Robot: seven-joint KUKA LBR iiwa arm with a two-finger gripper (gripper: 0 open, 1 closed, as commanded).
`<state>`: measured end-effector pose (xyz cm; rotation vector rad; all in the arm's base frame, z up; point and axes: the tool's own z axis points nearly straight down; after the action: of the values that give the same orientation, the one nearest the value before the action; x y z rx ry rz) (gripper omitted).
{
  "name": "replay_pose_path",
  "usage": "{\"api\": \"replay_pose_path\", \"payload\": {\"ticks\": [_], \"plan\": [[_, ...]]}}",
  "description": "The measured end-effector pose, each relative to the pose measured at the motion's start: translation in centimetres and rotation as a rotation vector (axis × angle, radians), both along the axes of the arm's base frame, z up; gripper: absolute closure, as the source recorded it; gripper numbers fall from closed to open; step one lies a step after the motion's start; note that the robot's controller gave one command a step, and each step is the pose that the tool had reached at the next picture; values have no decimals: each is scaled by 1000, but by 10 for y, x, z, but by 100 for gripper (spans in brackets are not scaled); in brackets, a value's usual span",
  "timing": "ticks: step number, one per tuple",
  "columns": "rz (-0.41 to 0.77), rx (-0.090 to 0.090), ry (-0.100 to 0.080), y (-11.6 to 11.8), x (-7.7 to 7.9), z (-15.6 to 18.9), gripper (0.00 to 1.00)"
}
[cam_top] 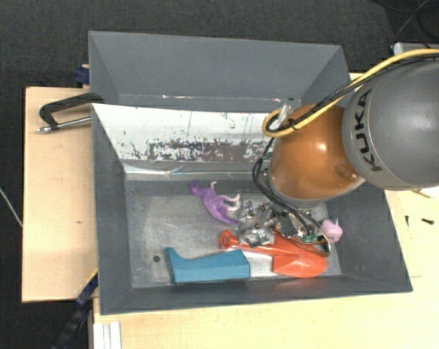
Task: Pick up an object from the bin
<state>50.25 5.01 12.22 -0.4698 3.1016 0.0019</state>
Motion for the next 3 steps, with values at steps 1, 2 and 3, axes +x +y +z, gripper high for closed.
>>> {"api": "replay_pose_path", "payload": {"ticks": [1, 2, 3], "plan": [[0, -1, -3, -1, 1, 1, 0], [0, 0, 2, 0, 0, 0, 100], [0, 0, 2, 0, 0, 0, 0]]}}
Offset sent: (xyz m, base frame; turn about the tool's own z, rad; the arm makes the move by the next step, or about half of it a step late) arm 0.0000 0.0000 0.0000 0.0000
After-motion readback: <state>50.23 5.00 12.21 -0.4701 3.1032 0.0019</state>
